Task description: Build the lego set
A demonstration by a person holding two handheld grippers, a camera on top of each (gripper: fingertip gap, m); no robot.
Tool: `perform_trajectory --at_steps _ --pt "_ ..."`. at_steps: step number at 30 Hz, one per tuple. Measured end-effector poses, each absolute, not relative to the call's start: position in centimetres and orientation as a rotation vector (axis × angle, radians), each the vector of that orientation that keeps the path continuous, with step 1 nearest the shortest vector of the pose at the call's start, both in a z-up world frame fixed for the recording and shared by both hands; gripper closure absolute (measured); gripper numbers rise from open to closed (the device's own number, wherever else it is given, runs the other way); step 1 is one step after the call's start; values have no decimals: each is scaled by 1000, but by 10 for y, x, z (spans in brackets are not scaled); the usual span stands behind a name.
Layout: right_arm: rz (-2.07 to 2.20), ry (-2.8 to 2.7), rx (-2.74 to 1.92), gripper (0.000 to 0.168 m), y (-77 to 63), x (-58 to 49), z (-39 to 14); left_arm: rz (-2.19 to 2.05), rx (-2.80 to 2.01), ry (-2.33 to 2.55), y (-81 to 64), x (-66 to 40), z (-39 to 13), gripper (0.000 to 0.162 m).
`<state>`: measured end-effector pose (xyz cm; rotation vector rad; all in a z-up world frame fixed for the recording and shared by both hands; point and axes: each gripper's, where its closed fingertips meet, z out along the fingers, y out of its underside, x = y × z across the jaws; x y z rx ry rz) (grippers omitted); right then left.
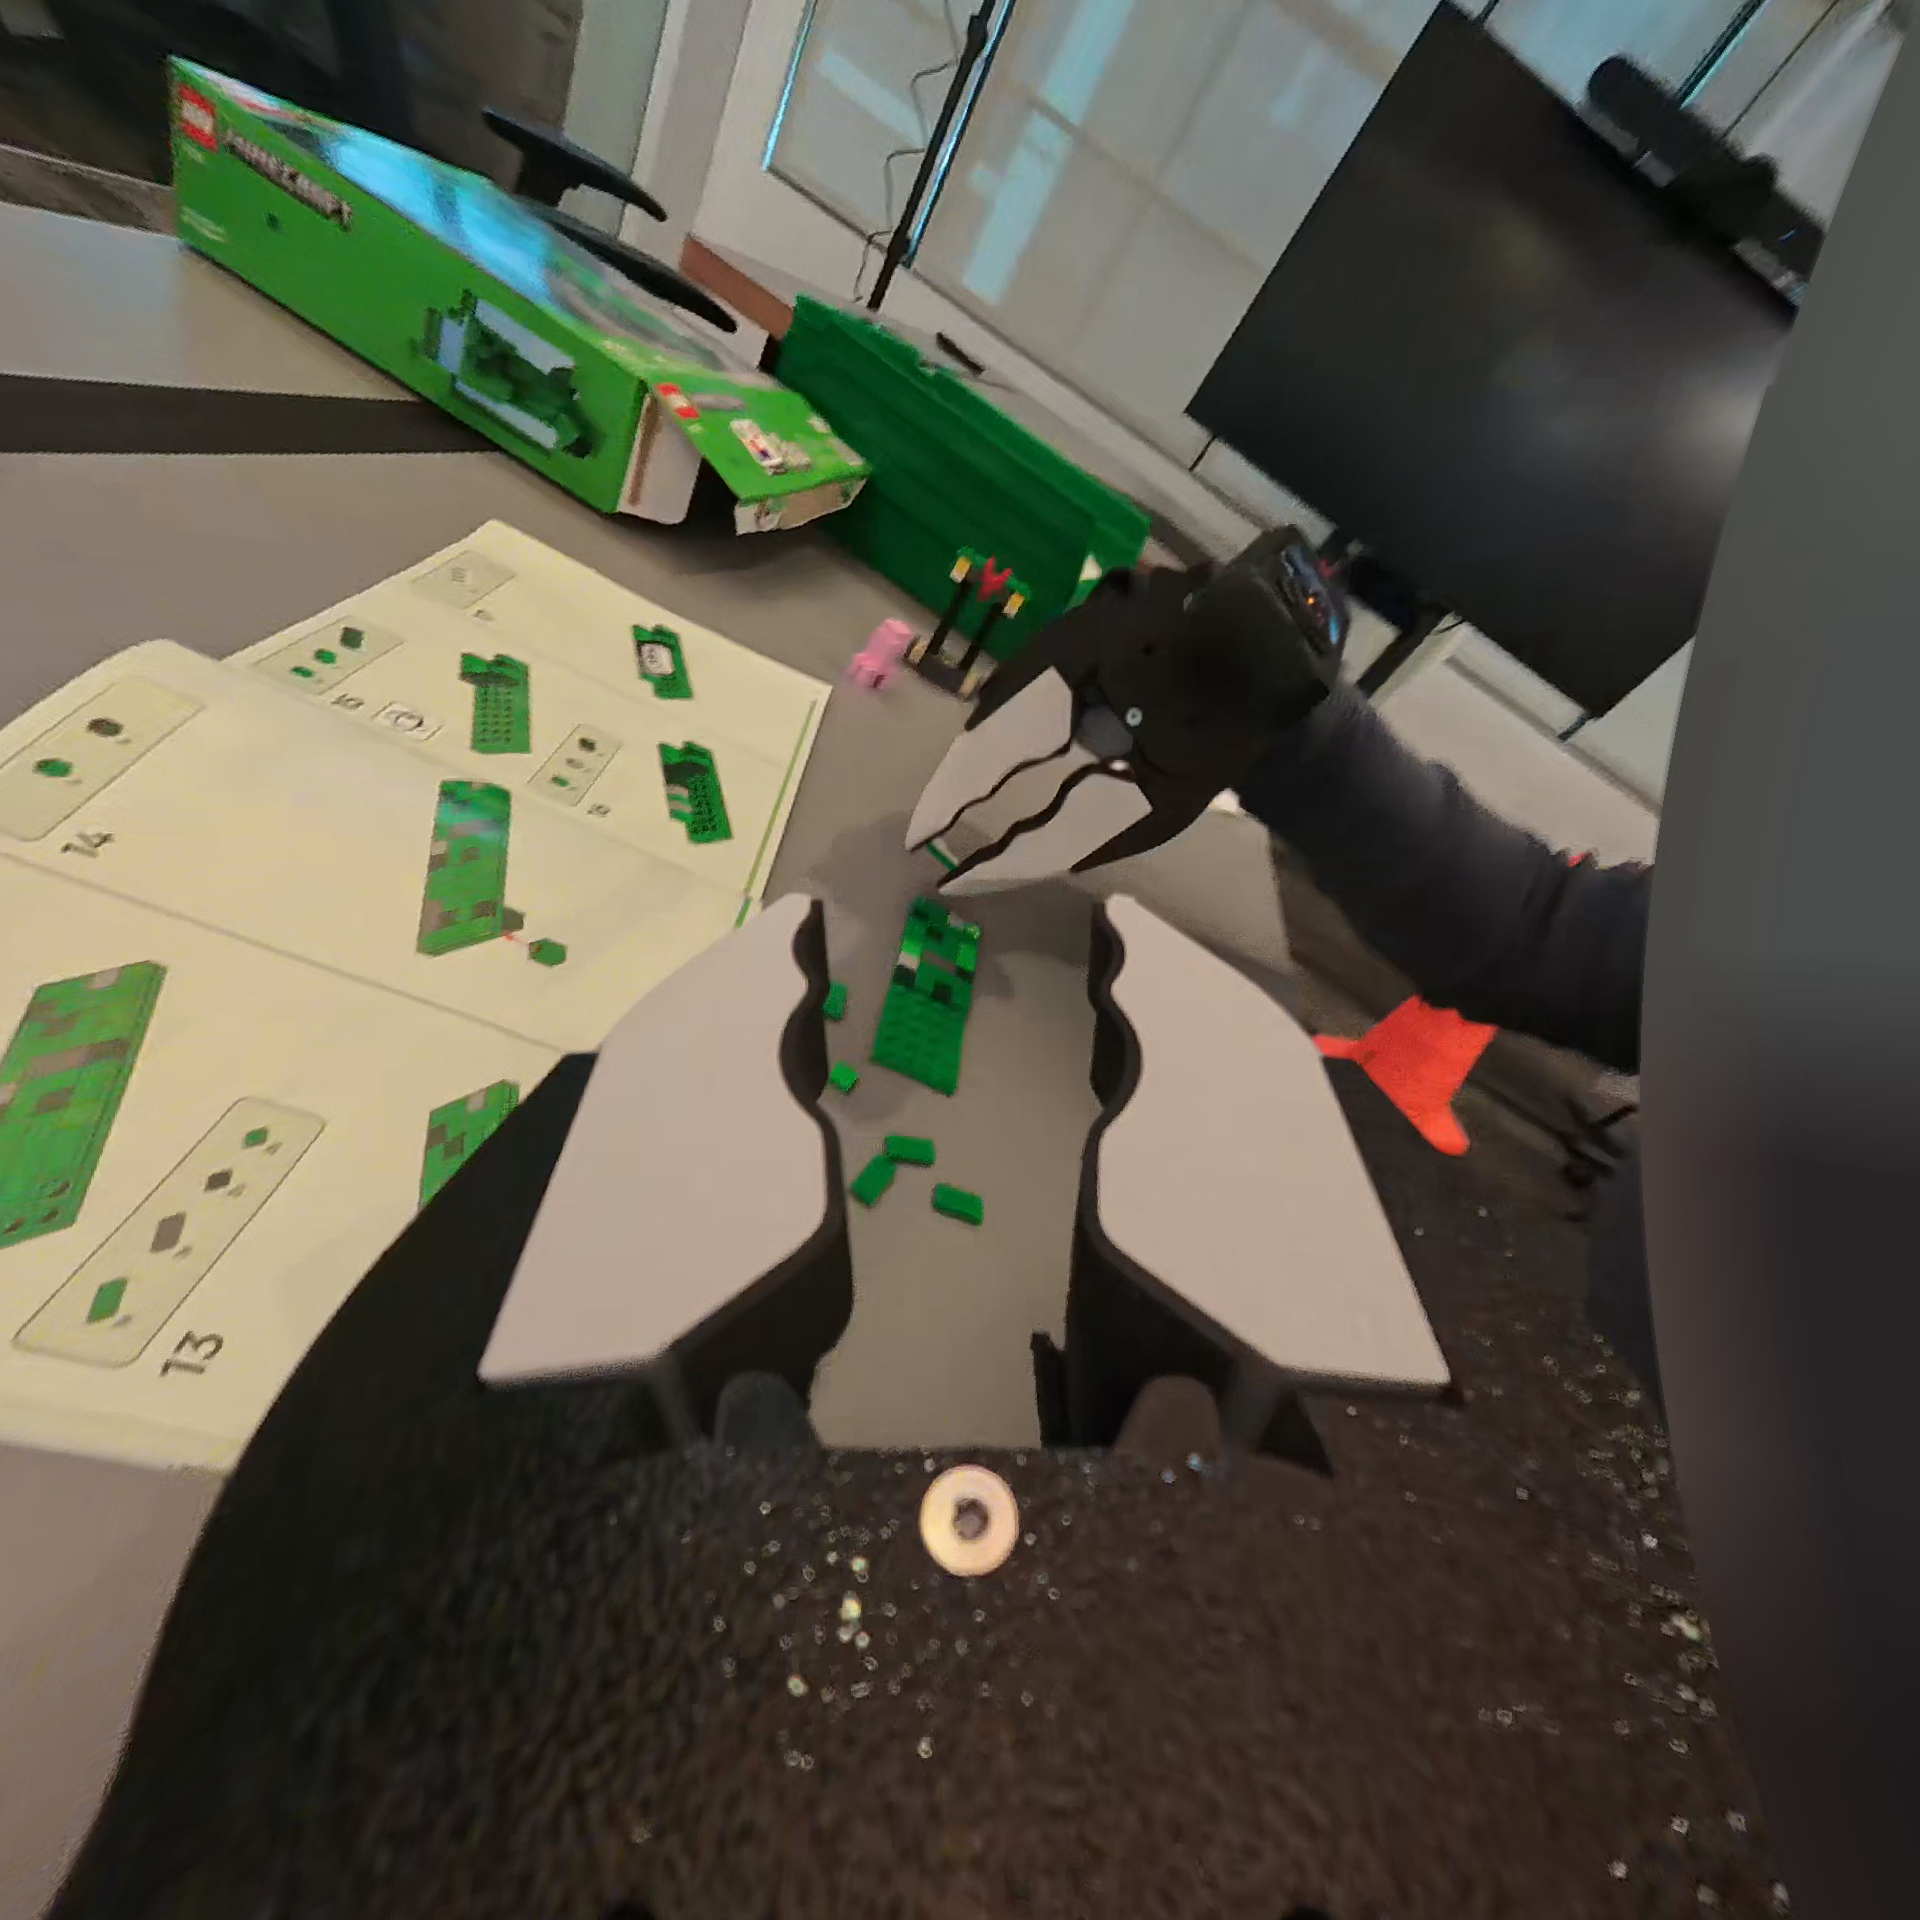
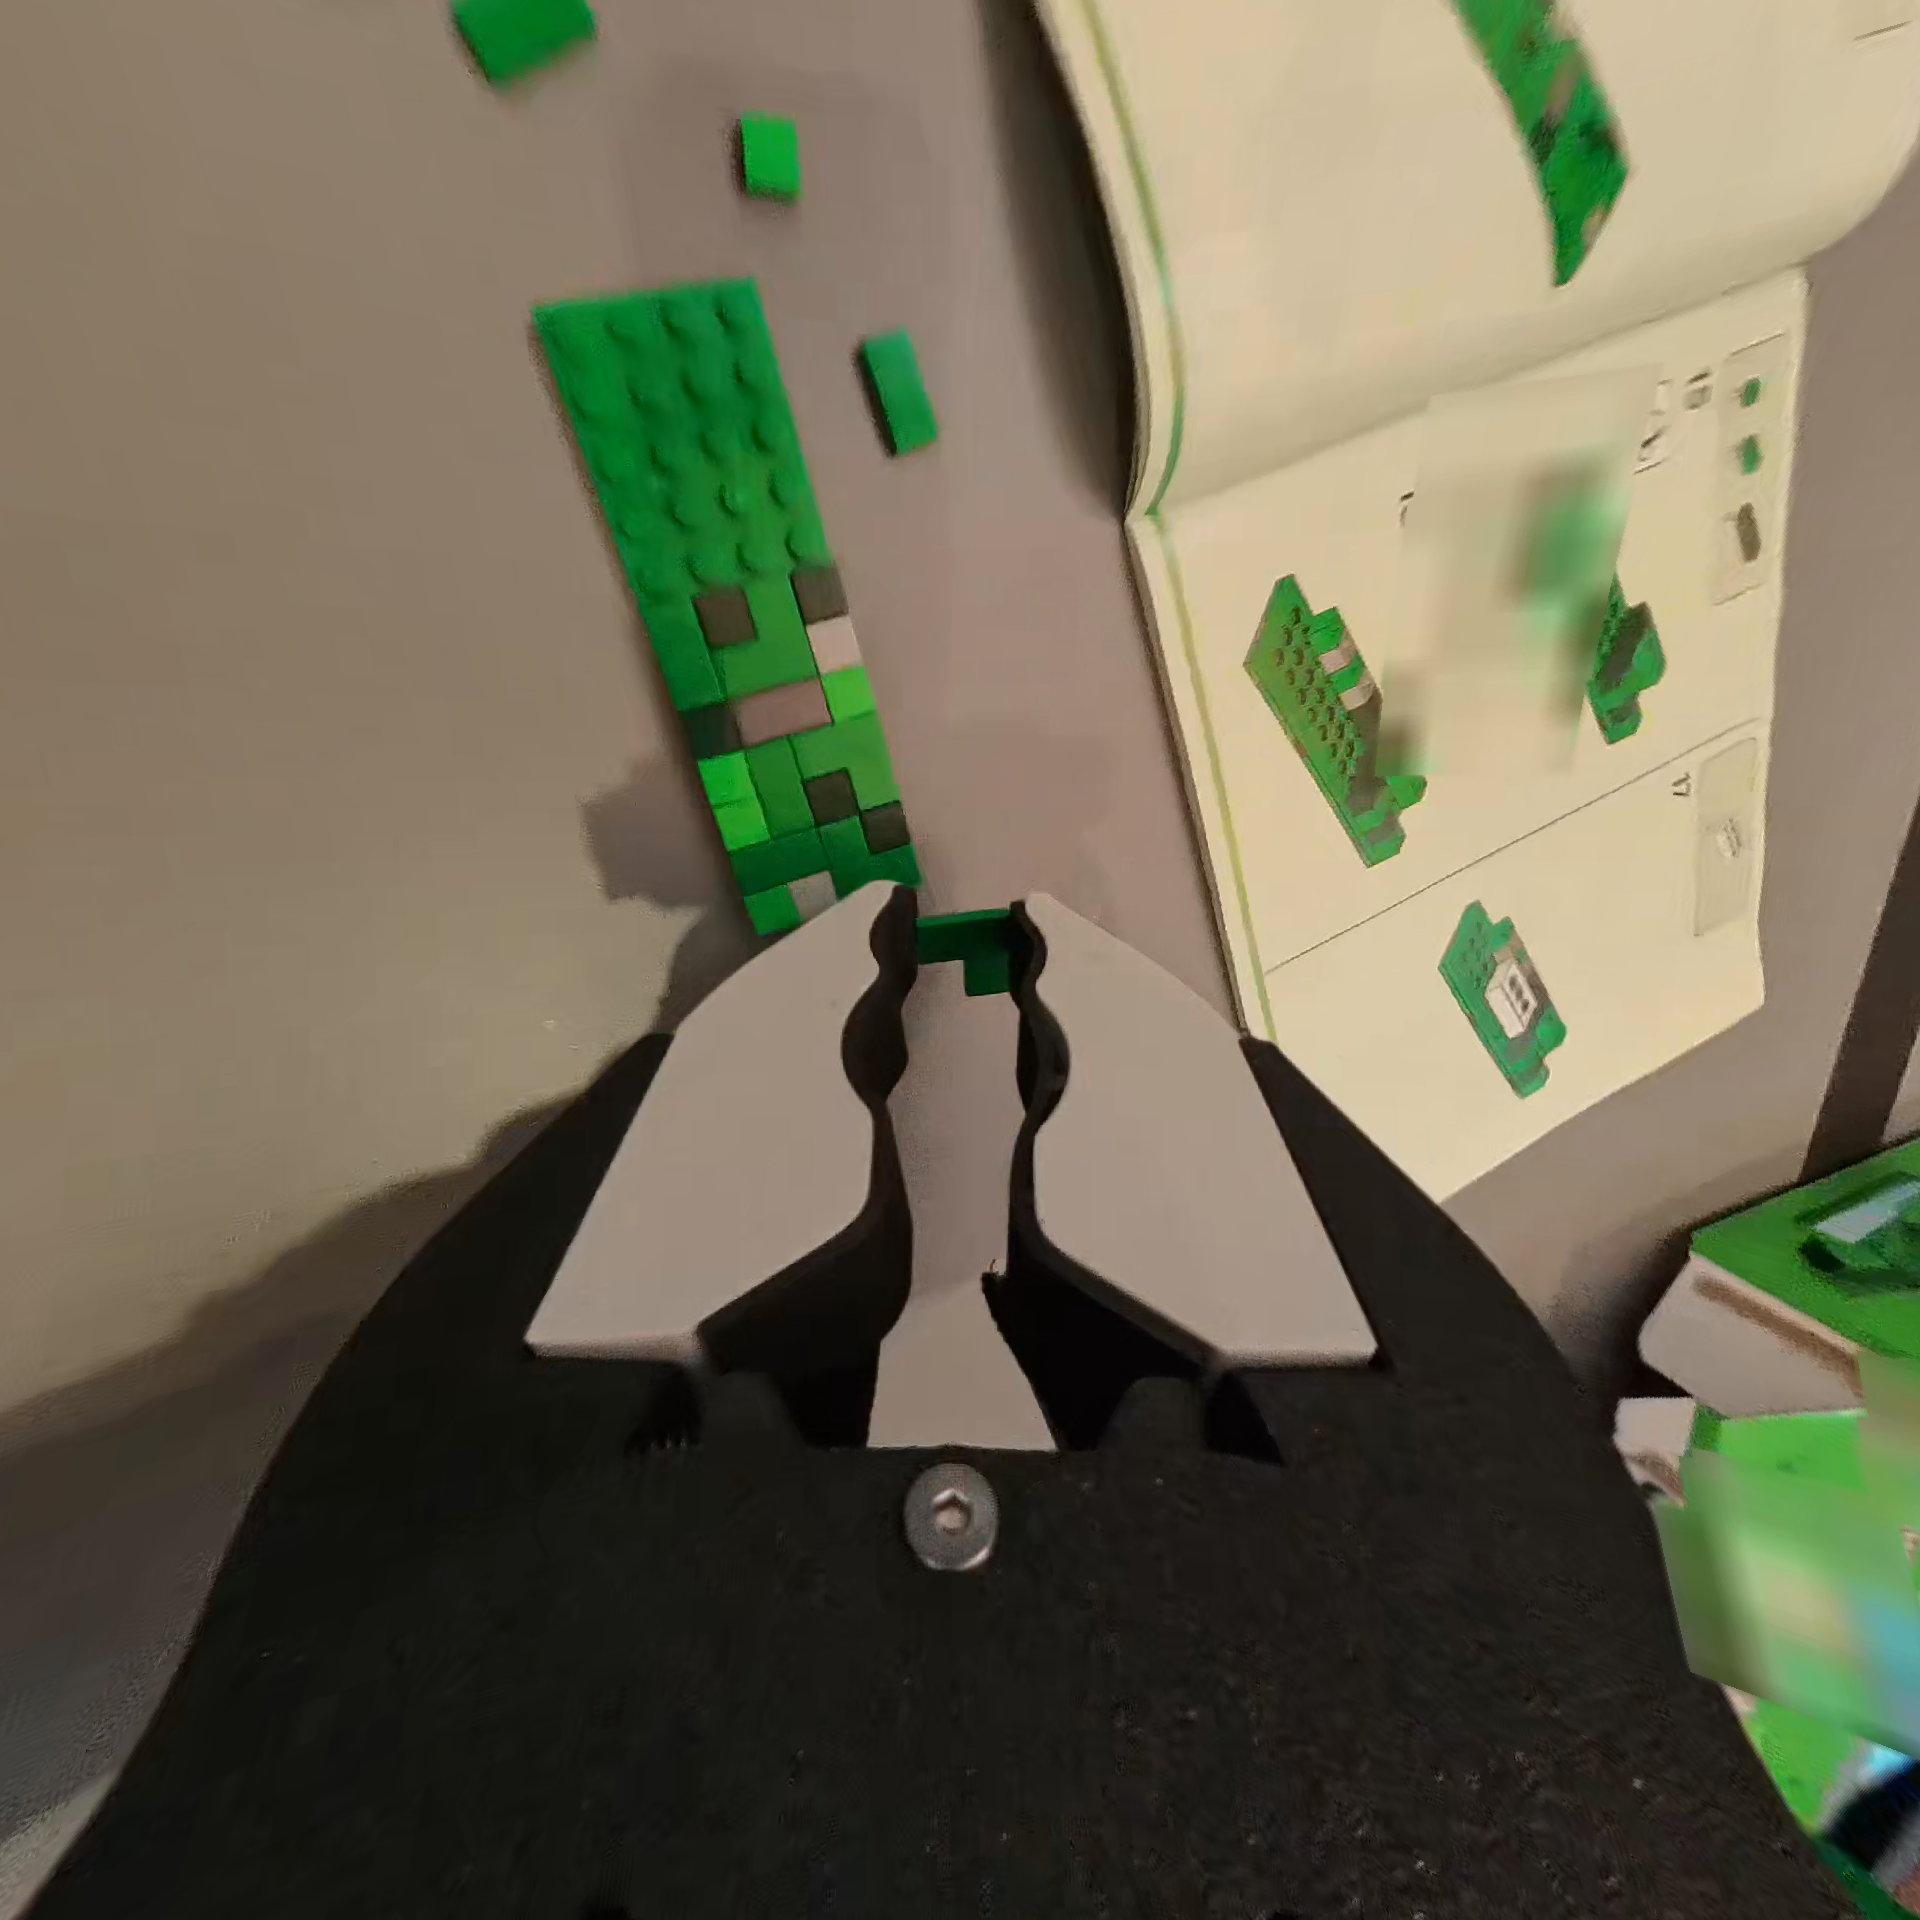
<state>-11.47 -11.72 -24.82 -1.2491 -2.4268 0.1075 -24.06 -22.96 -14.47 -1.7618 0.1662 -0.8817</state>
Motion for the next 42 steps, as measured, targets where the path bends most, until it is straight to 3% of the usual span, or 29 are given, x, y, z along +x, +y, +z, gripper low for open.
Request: perform_trajectory --at_steps 12,18,21,26,29,32,35,42 --pt "-98 -2664 -1245 151 -93 -106 -260 -568 -1899 311 -236 -228 -178 121" --pt "-52 -2611 -1260 128 -88 -103 -257 -488 -1922 309 -236 -232 -193 120" --pt "43 -2434 -1321 129 -79 -103 -236 -304 -1913 307 -235 -253 -197 120" --pt "593 -1812 -1227 131 -88 -153 -174 -96 -1745 251 -225 -286 -178 120" --pt "825 -1432 -1177 155 -85 -167 -147 -68 -1671 284 -219 -291 -175 128" --pt "979 -1191 -1211 158 -75 -165 -139 -72 -1600 294 -218 -291 -169 137" --pt "1022 -1056 -1224 154 -65 -156 -144 -15 -1533 294 -224 -294 -160 143" --pt "867 -1158 -1160 164 -67 -158 -160 12 -1544 431 -225 -274 -166 151"
